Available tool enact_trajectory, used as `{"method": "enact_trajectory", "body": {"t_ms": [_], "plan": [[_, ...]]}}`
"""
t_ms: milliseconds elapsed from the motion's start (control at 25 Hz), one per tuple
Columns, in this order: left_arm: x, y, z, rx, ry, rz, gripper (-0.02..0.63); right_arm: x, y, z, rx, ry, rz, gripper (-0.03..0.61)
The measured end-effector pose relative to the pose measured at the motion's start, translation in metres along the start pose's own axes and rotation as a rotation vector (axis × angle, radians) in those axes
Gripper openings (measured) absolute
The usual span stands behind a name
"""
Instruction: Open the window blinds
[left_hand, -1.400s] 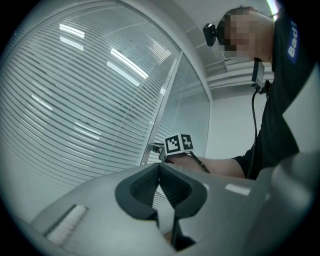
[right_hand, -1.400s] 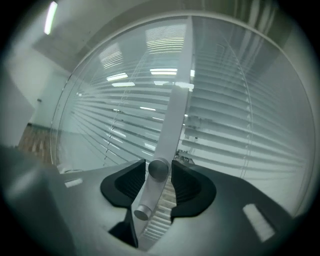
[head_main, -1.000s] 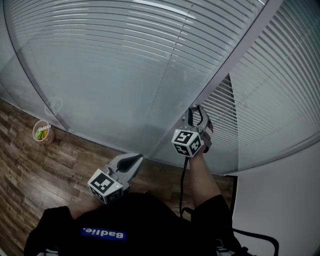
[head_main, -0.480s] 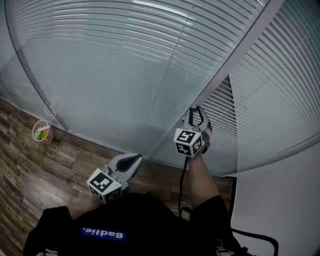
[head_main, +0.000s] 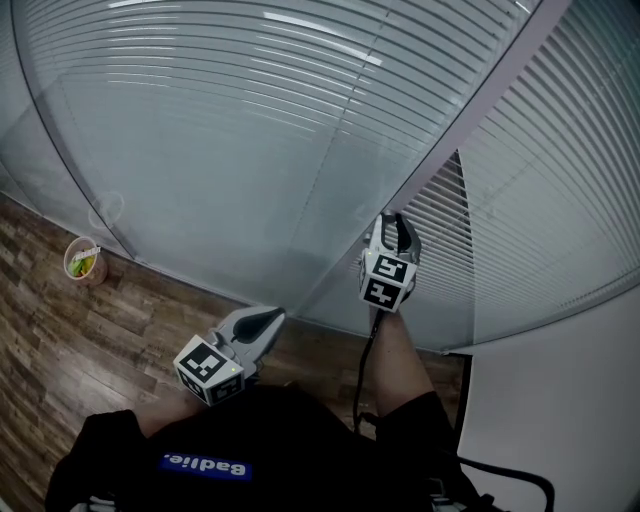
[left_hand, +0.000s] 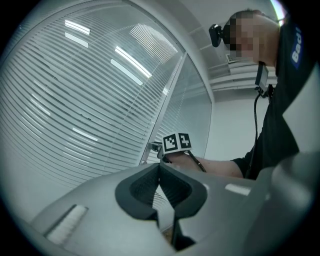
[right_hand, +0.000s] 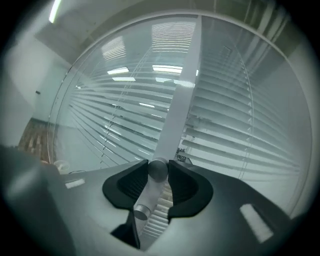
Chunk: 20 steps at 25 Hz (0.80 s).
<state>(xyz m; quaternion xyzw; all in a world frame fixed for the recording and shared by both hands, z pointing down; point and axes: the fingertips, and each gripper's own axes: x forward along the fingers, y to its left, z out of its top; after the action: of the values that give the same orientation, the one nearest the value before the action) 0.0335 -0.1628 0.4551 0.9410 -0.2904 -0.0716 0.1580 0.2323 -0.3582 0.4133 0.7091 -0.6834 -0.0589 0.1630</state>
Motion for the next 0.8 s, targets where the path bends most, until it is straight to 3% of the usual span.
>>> {"method": "enact_trajectory", "body": {"t_ms": [120,240,560,800], "plan": [[0.002,-0.001,0.0,-0.004,0.002,-0.003,0.0,0.002,-0.004,0.001,0.063,0.0,0.005,0.129],[0.003,-0.002,0.003,-0.007,0.001,-0.004,0.0,0.002,-0.003,0.006,0.017,-0.003,0.006,0.133],[0.001,-0.003,-0.002,-0.012,0.008,-0.01,0.0,-0.003,0.005,-0.002,-0.385,0.015,-0.054,0.15],[0.001,-0.004,-0.004,-0.017,0.014,-0.015,0.0,-0.001,0.01,-0.003,-0.587,0.022,-0.091,0.142]]}}
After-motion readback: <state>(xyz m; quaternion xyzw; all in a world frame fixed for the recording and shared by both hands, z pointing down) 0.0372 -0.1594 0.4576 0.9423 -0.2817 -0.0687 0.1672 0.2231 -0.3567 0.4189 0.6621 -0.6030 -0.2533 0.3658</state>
